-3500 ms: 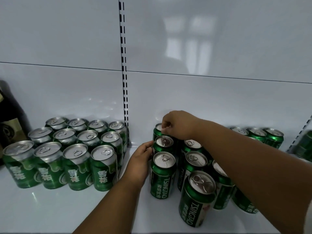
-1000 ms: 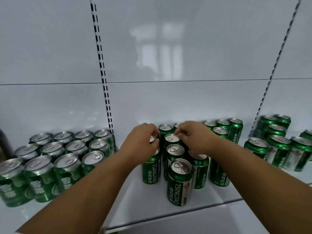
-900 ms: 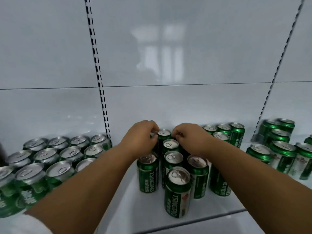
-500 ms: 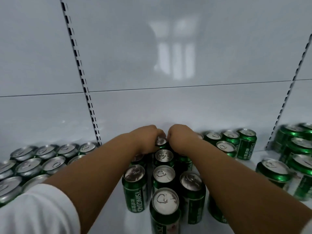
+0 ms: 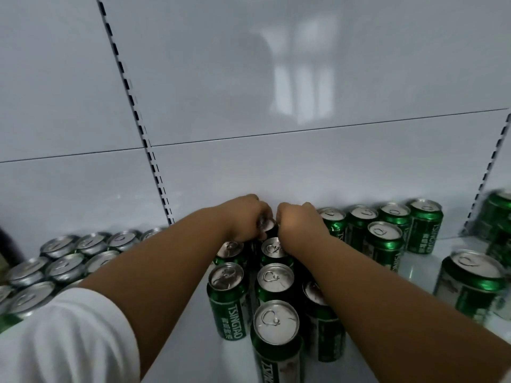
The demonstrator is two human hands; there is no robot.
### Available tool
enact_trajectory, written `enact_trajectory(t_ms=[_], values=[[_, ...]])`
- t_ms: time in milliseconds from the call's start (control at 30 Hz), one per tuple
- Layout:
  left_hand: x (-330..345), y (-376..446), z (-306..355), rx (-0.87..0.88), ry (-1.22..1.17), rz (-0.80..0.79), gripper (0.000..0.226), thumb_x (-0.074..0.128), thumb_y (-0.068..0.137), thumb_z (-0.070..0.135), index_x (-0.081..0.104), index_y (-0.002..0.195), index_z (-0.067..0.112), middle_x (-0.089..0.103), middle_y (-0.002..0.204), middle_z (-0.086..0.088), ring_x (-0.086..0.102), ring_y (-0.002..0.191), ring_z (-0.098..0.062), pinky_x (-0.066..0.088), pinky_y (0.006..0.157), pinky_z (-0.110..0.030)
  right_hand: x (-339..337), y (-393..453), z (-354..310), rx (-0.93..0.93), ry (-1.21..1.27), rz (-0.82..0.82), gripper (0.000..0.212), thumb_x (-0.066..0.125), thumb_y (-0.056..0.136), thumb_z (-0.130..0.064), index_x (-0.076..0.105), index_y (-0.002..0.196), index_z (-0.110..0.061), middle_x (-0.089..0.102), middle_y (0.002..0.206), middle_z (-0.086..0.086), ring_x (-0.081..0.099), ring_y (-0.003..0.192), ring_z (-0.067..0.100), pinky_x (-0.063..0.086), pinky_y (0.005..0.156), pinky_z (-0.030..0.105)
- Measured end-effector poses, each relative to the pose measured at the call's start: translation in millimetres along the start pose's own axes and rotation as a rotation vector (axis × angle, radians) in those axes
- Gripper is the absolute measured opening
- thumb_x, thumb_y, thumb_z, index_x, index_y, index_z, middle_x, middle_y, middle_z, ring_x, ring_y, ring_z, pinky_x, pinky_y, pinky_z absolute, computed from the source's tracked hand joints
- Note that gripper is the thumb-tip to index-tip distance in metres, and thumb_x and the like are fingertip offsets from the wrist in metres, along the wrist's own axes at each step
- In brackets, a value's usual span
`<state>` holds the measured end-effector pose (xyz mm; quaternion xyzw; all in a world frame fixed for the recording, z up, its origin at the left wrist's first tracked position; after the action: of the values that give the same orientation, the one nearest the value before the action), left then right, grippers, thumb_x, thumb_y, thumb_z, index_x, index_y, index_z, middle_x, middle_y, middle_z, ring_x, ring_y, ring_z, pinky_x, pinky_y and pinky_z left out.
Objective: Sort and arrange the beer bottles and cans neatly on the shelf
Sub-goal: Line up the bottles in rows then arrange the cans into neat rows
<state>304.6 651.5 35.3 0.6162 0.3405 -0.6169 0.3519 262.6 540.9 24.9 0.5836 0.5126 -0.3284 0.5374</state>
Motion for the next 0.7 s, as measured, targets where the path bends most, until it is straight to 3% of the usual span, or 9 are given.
enact_trajectory(t_ms=[333, 467, 700], values=[[4, 3, 0, 0.089, 0.061, 0.022, 0.051, 0.07, 0.084, 0.029, 0.056, 0.133, 0.03, 0.052, 0.122, -0.007, 0.056, 0.11, -0.028, 0.047, 0.095, -0.038, 0, -4, -8, 0.027, -0.134, -0.081, 0.028, 0.047, 0.089, -0.006, 0.06, 0.113, -0.015, 0.062, 0.11, 0.008, 0.045, 0.114, 0.029, 0.038, 0.076, 0.031], [3, 0, -1, 0.112, 0.053, 0.036, 0.048, 0.068, 0.087, 0.031, 0.055, 0.133, 0.027, 0.051, 0.123, -0.008, 0.055, 0.112, -0.028, 0.046, 0.097, -0.04, -7, -7, -10, 0.023, -0.087, -0.083, 0.03, 0.046, 0.089, -0.005, 0.064, 0.111, -0.015, 0.063, 0.107, 0.009, 0.05, 0.109, 0.03, 0.037, 0.074, 0.028], [0, -2, 2, 0.223, 0.131, 0.038, 0.045, 0.07, 0.084, 0.031, 0.057, 0.126, 0.021, 0.053, 0.119, -0.008, 0.056, 0.109, -0.029, 0.047, 0.094, -0.042, -21, -26, -9, 0.002, 0.018, -0.121, 0.02, 0.054, 0.084, -0.012, 0.07, 0.093, -0.017, 0.07, 0.097, 0.004, 0.061, 0.092, 0.024, 0.051, 0.081, 0.036]])
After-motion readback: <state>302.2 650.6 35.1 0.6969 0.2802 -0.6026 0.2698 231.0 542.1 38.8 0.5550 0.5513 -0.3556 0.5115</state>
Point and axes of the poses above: each hand's wrist, its own y-axis towards the middle knuckle, its own x-axis out of the palm, z = x × y, the point moved 6 cm from there along y, towards the middle knuckle
